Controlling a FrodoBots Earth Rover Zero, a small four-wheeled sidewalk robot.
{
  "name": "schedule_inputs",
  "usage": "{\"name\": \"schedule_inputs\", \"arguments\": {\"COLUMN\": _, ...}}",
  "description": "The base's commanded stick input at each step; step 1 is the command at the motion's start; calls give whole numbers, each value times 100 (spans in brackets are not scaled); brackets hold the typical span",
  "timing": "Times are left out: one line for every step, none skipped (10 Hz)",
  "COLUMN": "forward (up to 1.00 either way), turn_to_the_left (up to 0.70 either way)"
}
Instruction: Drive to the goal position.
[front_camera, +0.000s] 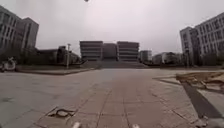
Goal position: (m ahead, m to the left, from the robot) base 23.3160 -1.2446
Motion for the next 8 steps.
{"name": "schedule_inputs", "arguments": {"forward": 70, "turn_to_the_left": 0}}
{"name": "schedule_inputs", "arguments": {"forward": 70, "turn_to_the_left": 0}}
{"name": "schedule_inputs", "arguments": {"forward": 70, "turn_to_the_left": 0}}
{"name": "schedule_inputs", "arguments": {"forward": 70, "turn_to_the_left": 0}}
{"name": "schedule_inputs", "arguments": {"forward": 70, "turn_to_the_left": 0}}
{"name": "schedule_inputs", "arguments": {"forward": 70, "turn_to_the_left": 0}}
{"name": "schedule_inputs", "arguments": {"forward": 70, "turn_to_the_left": 0}}
{"name": "schedule_inputs", "arguments": {"forward": 70, "turn_to_the_left": 0}}
